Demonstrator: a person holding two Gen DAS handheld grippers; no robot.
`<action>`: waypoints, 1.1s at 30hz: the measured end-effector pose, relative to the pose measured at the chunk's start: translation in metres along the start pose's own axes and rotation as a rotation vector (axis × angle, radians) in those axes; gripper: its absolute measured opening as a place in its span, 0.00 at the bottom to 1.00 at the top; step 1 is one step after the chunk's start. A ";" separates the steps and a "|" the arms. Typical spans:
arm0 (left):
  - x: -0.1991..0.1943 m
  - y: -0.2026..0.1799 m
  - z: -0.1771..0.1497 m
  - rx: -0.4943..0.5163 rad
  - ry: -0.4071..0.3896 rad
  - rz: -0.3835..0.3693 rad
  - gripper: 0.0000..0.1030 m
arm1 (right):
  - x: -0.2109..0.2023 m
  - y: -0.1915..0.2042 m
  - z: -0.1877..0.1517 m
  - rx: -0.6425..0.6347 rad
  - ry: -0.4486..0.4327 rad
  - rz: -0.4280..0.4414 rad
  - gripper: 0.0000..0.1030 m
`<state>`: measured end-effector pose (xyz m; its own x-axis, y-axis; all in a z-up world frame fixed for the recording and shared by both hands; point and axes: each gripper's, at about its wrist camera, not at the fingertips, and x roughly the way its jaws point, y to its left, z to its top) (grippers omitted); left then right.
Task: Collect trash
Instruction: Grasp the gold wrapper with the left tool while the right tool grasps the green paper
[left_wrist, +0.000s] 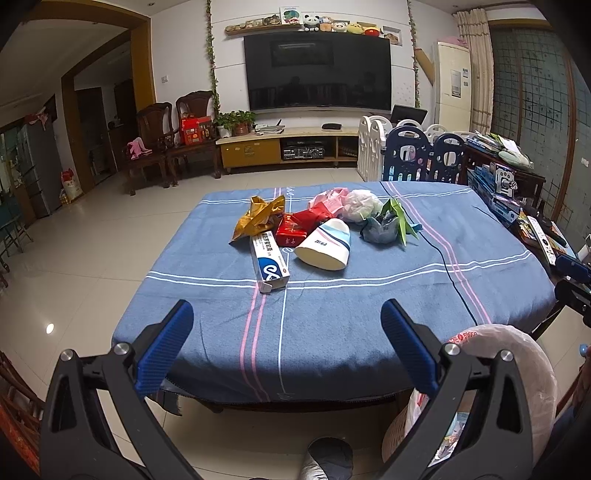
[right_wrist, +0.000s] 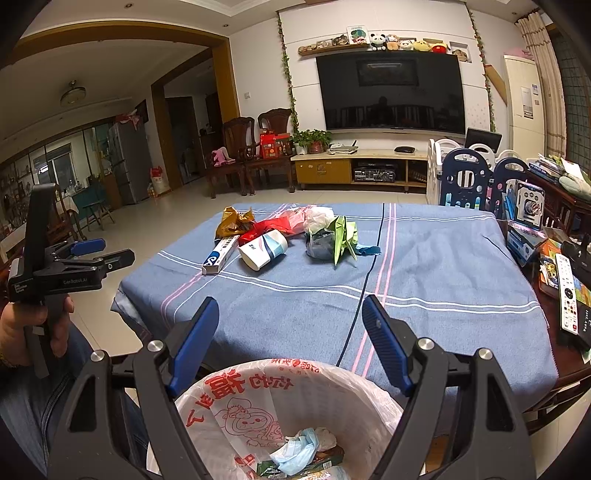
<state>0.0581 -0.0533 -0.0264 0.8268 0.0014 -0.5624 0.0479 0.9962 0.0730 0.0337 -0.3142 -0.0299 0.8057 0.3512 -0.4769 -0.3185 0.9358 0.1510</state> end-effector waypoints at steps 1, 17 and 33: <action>0.001 0.000 0.000 -0.001 0.003 0.000 0.98 | 0.000 0.000 0.000 0.000 0.000 0.000 0.76; 0.105 0.040 0.077 -0.133 0.022 0.028 0.98 | 0.094 -0.030 0.033 0.164 0.094 -0.113 0.76; 0.275 0.065 0.104 -0.073 0.146 0.026 0.94 | 0.306 -0.091 0.102 0.246 0.308 -0.203 0.76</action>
<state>0.3469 0.0029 -0.0901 0.7366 0.0348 -0.6755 -0.0177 0.9993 0.0321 0.3602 -0.2888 -0.1009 0.6411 0.1690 -0.7486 -0.0107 0.9773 0.2114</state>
